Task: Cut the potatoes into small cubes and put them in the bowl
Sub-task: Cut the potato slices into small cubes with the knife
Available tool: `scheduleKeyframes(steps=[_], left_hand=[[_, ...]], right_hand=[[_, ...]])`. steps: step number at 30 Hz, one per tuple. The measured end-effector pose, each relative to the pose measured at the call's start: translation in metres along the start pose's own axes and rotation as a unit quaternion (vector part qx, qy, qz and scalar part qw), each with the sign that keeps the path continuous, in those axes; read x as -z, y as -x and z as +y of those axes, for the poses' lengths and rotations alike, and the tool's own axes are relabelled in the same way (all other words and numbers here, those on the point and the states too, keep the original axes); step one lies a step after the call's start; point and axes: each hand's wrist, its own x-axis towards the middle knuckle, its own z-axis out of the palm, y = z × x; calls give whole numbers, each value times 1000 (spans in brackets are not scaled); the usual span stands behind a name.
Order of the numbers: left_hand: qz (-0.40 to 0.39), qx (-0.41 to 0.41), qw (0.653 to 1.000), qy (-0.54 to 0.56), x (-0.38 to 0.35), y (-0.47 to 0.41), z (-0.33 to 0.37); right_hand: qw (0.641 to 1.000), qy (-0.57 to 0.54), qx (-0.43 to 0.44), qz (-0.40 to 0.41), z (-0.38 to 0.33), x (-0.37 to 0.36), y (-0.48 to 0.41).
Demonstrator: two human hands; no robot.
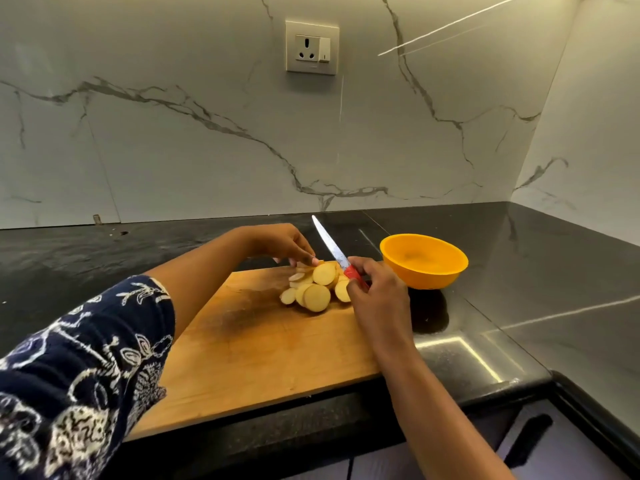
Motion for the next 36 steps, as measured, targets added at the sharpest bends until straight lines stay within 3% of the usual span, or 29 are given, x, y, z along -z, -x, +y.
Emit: scheduleKeyframes(steps=[8,13,17,19,22,24,27,30,33,36], left_hand=[[14,-21,994,104,-3,-8,-11],[74,-56,984,155,6,9,-18],[97,-112,982,115,25,56,-21],[74,-133,985,87,28,84,-28],[-29,-139,988,68,20,117,-39],[-90,-134,987,-4,9,125,-44],[-114,-137,981,-72,-3,125,-48],[-54,-138,988,-54,-3,132,-58],[87,-126,988,-5,-10,152,-70],[188,-95,977,-35,-35,172,-75]], right_hand=[[1000,5,13,10,2,0,-1],[1000,1,14,9,3,-1,0],[999,-29,13,15,3,-3,0],[999,-48,11,15,3,-5,0],[998,-59,6,15,3,-6,2],[998,-58,0,15,2,-6,2],[999,-48,-5,10,-2,-4,4],[999,-36,4,-6,-6,-3,7],[999,-28,13,-22,-9,-3,9],[999,-17,18,-40,-11,-5,11]])
